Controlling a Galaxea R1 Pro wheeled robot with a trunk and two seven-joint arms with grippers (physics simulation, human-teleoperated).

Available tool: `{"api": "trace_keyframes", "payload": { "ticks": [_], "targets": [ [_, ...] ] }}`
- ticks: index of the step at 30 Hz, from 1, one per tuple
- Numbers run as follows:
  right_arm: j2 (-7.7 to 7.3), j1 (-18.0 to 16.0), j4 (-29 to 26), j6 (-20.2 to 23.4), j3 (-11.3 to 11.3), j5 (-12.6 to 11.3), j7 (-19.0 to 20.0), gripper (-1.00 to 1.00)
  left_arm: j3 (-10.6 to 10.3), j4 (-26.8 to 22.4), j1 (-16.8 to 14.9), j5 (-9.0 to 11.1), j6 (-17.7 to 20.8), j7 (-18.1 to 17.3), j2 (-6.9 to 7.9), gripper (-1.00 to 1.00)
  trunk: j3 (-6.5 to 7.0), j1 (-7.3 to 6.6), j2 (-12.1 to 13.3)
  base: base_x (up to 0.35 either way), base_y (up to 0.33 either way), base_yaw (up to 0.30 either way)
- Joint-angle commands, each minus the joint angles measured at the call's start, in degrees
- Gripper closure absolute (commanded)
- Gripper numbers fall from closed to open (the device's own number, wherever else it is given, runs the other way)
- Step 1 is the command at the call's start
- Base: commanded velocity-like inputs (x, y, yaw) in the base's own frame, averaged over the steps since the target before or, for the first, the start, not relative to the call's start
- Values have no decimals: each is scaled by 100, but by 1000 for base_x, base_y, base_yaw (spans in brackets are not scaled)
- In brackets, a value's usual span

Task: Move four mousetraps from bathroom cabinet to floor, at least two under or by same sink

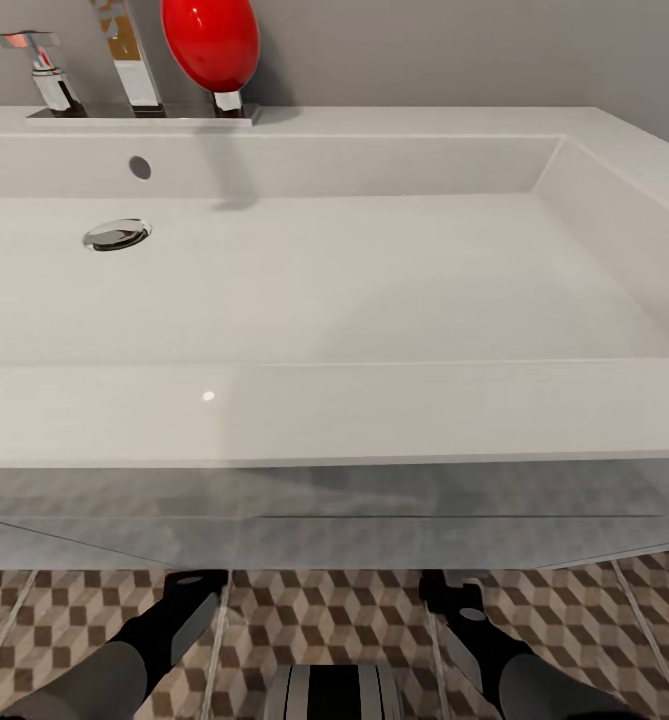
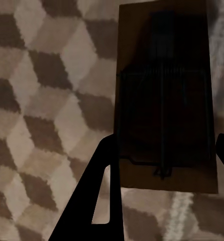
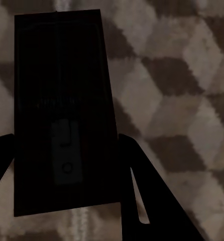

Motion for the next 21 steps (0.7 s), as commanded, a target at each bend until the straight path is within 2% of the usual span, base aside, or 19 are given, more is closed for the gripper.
{"api": "trace_keyframes", "payload": {
  "ticks": [1, 7, 16, 21],
  "targets": [
    [0, -10, 23, -53, 24, -57, -13, 100, -48, 9, -8, 31, -15, 19, 9, 100, -4, -1, -1, 0, 0, 0],
    [-4, -30, 87, -190, 25, -116, 22, 100, -48, 122, -27, 34, -191, -226, 5, 100, -4, -1, -1, 0, 0, 0],
    [-47, -33, 119, -257, 22, -132, 63, 100, -48, 146, -29, 35, -228, -300, 5, 100, -4, -1, -1, 0, 0, 0],
    [-98, -34, 127, -260, 20, -143, 258, 100, -48, 148, -30, 33, -237, -305, 5, 100, -4, -1, -1, 0, 0, 0]
  ]
}}
